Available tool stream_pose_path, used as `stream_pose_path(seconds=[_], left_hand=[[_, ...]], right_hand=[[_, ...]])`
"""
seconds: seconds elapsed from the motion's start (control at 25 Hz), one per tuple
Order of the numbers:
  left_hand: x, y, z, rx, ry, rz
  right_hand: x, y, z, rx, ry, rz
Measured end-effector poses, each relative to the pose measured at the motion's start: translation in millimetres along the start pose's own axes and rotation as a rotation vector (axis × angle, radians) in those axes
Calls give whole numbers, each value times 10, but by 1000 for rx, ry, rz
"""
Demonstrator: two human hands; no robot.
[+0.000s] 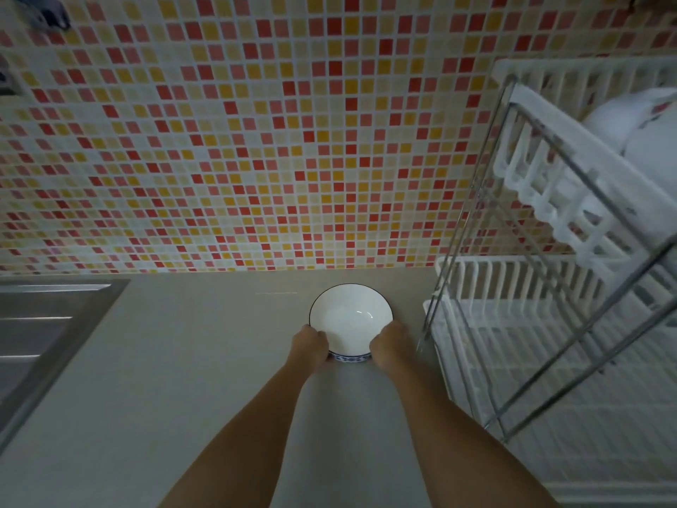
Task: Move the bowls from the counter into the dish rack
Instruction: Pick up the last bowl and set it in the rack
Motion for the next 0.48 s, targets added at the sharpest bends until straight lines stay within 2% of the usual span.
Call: stream_pose_path(seconds=[0.16, 0.28, 0.36, 0.48], left_hand=[[-262, -223, -160, 63, 30, -121], [-669, -634, -398, 245, 9, -229], [-1001, -953, -636, 385, -10, -343], [-1488, -1376, -1109, 570, -21, -441]], right_hand=[[-347, 224, -227, -21, -64, 121], [-827, 639, -494, -92, -99, 383], [-1228, 952, -686, -207, -135, 520], [-1754, 1357, -1005, -363, -112, 565]])
Point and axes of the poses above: each hand's wrist, its own z-axis towards the middle knuckle, its own x-axis out of the palm, y = z × x, the point moved 10 cm from there along z, towards the middle knuckle, and after that the axes turned 10 degrees about -y, right-handed, at the moved point
